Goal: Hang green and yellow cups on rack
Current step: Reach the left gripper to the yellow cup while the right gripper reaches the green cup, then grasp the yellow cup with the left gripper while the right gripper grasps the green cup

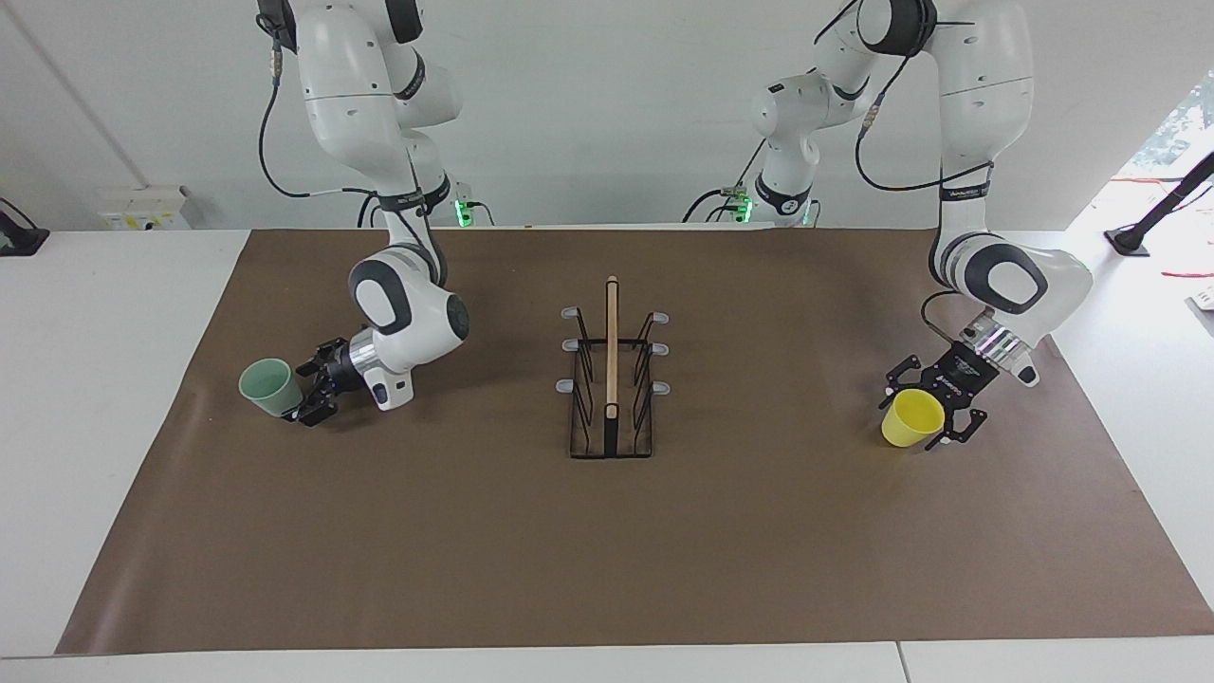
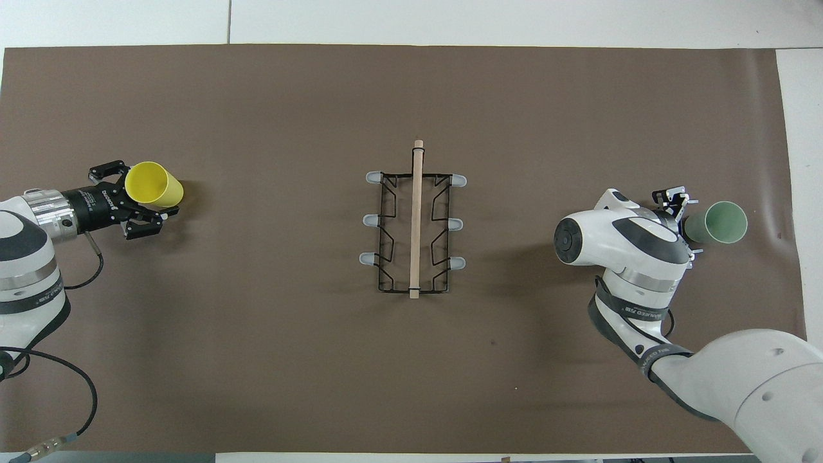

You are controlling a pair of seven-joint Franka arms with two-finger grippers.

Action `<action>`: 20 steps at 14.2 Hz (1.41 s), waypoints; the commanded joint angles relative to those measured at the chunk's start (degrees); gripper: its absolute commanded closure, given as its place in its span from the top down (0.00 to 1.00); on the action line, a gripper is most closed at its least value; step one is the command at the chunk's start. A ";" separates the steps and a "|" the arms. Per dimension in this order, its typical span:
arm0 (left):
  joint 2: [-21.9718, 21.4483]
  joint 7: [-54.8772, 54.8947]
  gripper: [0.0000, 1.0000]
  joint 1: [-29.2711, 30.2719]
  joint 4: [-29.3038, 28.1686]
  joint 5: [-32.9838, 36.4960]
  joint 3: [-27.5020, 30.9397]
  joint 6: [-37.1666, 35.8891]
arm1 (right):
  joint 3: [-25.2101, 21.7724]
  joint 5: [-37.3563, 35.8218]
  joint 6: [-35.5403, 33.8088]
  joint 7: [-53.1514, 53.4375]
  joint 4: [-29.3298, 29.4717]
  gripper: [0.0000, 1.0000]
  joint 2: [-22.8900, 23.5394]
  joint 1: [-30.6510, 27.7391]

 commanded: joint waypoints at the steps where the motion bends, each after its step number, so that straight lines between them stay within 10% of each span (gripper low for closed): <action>1: -1.84 0.98 0.22 -1.37 -2.20 -1.57 0.20 2.18 | 0.40 -3.49 1.53 -1.45 -2.39 1.00 -2.08 -1.85; 2: -1.84 0.98 0.00 -1.45 -1.94 -1.66 0.29 2.27 | 0.40 -4.11 1.53 -1.45 -2.65 1.00 -2.08 -2.64; 6: -2.01 0.37 0.00 -1.45 0.60 -1.49 0.47 2.01 | 0.40 -6.49 2.58 -1.45 -2.91 1.00 -2.08 -4.32; 7: -3.41 0.02 0.00 -1.54 1.05 -1.05 0.56 2.01 | 0.40 -6.49 2.58 -1.36 -2.92 0.91 -2.08 -4.32; 9: -7.09 -0.08 0.00 -1.80 0.53 1.31 0.64 1.92 | 0.40 -6.49 2.32 -1.10 -2.65 0.38 -2.08 -4.41; 14: -14.75 -9.71 0.00 -4.61 1.58 21.68 0.56 0.17 | 0.40 10.07 -0.05 7.66 1.82 0.02 -3.22 -4.49; 20: -21.78 -27.02 0.00 -15.06 5.53 48.31 0.12 -7.56 | 0.49 27.06 -4.45 14.09 3.58 0.09 -11.12 -4.94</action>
